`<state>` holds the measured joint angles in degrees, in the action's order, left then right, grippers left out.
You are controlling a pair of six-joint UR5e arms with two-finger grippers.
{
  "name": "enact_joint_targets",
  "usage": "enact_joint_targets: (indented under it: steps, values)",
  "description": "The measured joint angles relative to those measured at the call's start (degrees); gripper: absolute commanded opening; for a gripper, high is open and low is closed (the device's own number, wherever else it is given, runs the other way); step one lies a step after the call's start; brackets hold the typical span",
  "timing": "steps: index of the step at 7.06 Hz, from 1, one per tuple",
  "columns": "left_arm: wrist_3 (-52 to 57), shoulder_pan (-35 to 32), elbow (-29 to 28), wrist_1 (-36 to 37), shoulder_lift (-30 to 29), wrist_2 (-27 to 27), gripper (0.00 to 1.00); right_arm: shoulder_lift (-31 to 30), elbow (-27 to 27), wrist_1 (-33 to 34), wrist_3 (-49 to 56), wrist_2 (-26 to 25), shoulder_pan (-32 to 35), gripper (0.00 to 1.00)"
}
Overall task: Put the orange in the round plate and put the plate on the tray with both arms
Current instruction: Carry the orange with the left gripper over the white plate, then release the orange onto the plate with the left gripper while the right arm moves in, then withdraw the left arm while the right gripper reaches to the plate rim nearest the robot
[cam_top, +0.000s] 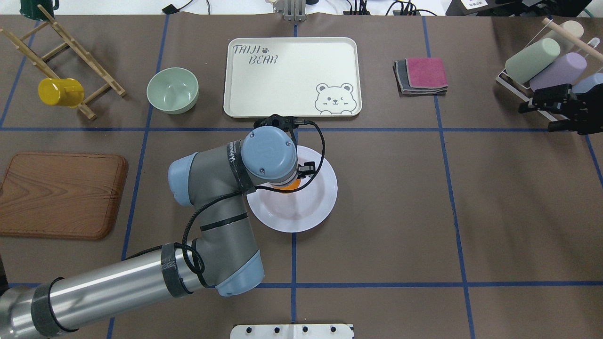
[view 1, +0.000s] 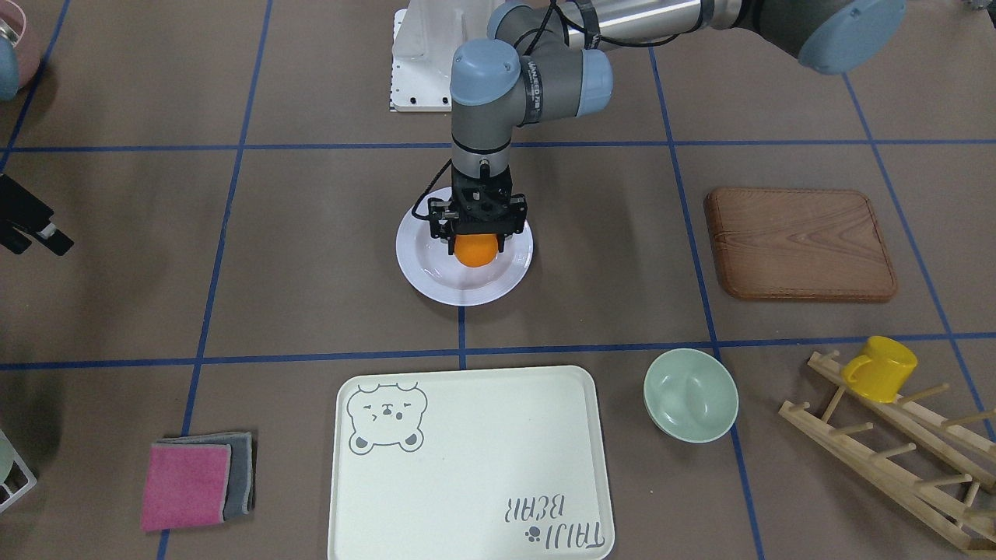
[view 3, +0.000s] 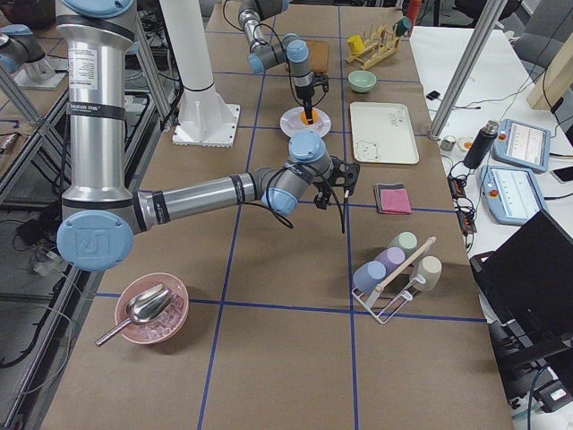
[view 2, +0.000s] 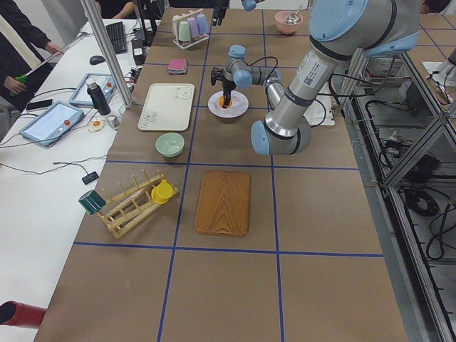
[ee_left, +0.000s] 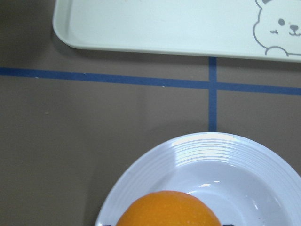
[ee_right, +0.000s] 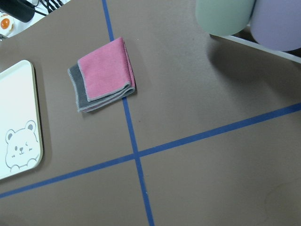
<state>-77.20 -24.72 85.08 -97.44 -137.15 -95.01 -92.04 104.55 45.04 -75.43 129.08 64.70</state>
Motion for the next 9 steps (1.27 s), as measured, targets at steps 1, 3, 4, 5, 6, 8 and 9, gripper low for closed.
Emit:
enact_joint_targets:
  steps: [1, 3, 4, 5, 6, 8, 9]
  values:
    - [0.04, 0.39, -0.30, -0.43, -0.15, 0.27, 0.98, 0.81, 0.03, -1.84, -3.82, -2.85, -2.49, 1.00]
    - [3.18, -0.56, 4.57, 2.01, 0.52, 0.09, 0.98, 2.35, 0.81, -6.03, -13.00, -7.97, -7.19, 1.00]
    - [8.81, -3.31, 9.26, 6.87, 1.52, -1.74, 0.98, 2.70, 2.49, -7.08, -18.13, -11.49, -10.03, 1.00]
    - [16.22, -7.99, 14.40, 11.65, 4.36, -6.00, 0.98, 2.74, 4.58, -7.42, -22.88, -16.03, -13.40, 1.00]
    - [25.87, -14.30, 19.59, 14.57, 9.61, -11.39, 0.98, 2.63, 6.48, -7.56, -27.03, -21.53, -17.41, 1.00]
    - [52.58, -30.20, 26.55, 19.27, 21.54, -21.51, 0.98, 2.10, 9.26, -7.62, -33.20, -32.24, -25.42, 1.00]
    - [67.43, -38.63, 27.92, 21.48, 26.69, -25.07, 0.98, 1.62, 10.57, -7.61, -35.70, -38.10, -29.83, 1.00]
